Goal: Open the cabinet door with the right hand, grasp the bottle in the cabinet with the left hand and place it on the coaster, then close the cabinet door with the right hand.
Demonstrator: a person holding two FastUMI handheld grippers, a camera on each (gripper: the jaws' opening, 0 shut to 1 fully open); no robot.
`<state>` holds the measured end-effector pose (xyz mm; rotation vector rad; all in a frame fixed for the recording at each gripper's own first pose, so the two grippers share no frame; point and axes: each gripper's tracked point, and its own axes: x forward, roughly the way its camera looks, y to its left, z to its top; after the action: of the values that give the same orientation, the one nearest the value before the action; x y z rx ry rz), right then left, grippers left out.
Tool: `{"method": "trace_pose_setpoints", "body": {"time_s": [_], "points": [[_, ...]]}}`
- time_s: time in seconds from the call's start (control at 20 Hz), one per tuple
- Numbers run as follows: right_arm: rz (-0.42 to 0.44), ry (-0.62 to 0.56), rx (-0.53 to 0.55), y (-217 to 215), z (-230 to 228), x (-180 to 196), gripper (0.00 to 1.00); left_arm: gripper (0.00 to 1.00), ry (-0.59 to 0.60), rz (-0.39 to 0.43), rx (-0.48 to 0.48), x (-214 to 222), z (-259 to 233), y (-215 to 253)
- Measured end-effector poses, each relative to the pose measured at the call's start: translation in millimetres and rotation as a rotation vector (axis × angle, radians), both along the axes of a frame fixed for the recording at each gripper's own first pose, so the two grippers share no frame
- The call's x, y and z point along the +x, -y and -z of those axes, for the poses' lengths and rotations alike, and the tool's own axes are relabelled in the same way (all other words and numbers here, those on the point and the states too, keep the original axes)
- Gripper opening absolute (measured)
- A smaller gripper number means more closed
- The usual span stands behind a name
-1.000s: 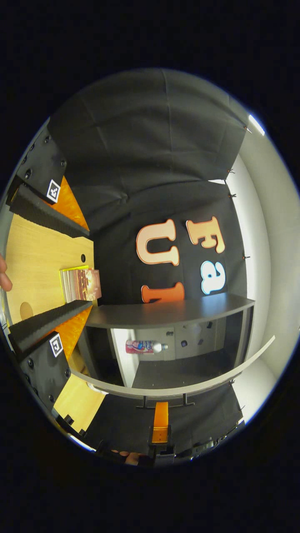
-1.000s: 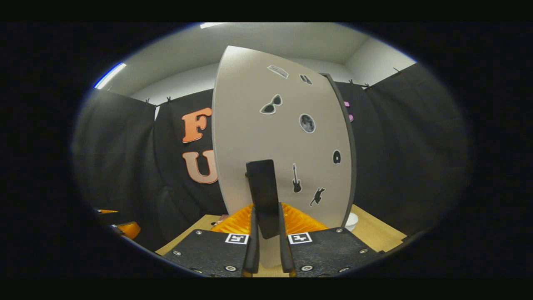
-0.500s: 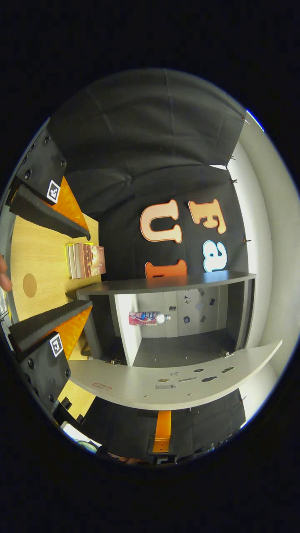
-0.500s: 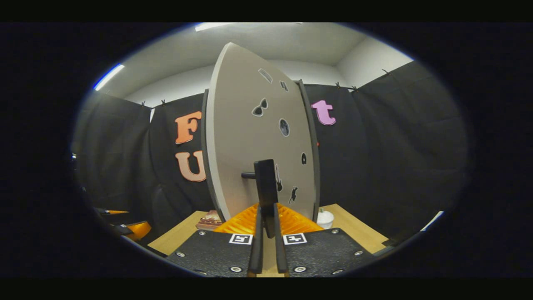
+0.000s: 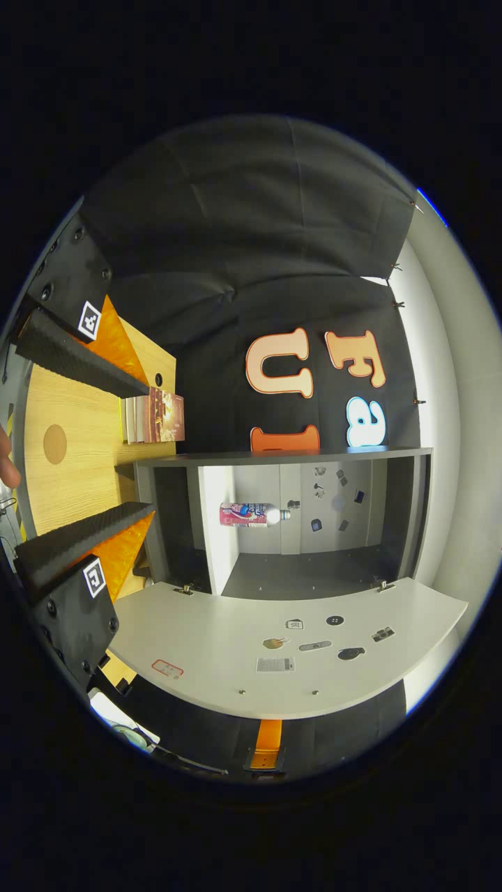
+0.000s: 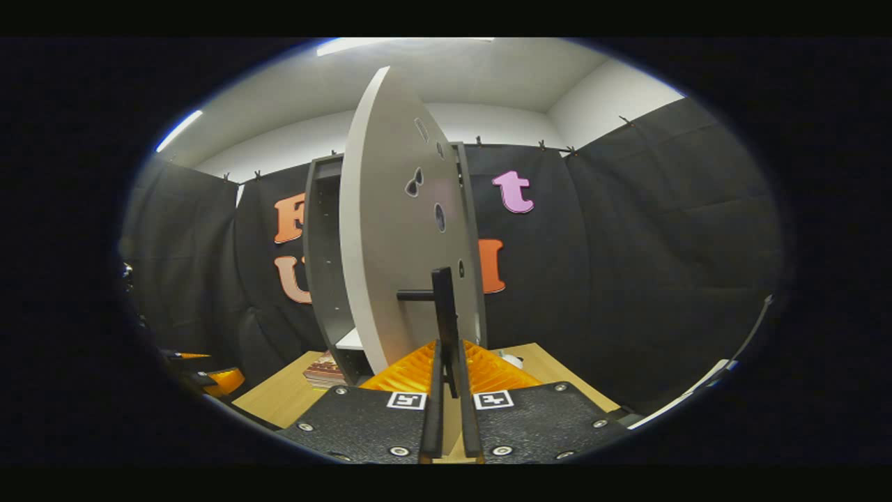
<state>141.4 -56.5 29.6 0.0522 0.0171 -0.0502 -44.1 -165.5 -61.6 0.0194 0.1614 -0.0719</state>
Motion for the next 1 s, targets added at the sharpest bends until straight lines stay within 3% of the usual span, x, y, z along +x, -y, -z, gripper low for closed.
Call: {"method": "trace_pose_setpoints", "body": {"time_s": [0.05,0.15,0.25,0.5,0.55,0.65,1.0], "points": [[0.005,0.005,0.001,2,-1,0,0.14,1.0,-0.002,0.001,-0.001,0,1,5],[0.01,0.003,-0.014,8,-1,1,0.06,0.95,-0.004,-0.001,0.001,-1,1,12],[0.026,-0.001,-0.018,15,-1,1,0.16,0.98,-0.005,-0.001,0.002,-2,1,19],[0.044,-0.001,-0.005,23,-1,3,0.05,0.98,-0.009,-0.006,0.005,0,4,27],[0.044,0.001,0.005,22,-1,2,0.16,0.98,-0.009,-0.011,0.007,0,3,27],[0.029,0.003,0.027,19,-1,4,0.08,0.98,-0.008,-0.017,0.01,3,2,29],[0.046,0.042,0.013,22,-9,1,0.07,0.98,0.003,-0.031,0.009,17,-3,33]]}}
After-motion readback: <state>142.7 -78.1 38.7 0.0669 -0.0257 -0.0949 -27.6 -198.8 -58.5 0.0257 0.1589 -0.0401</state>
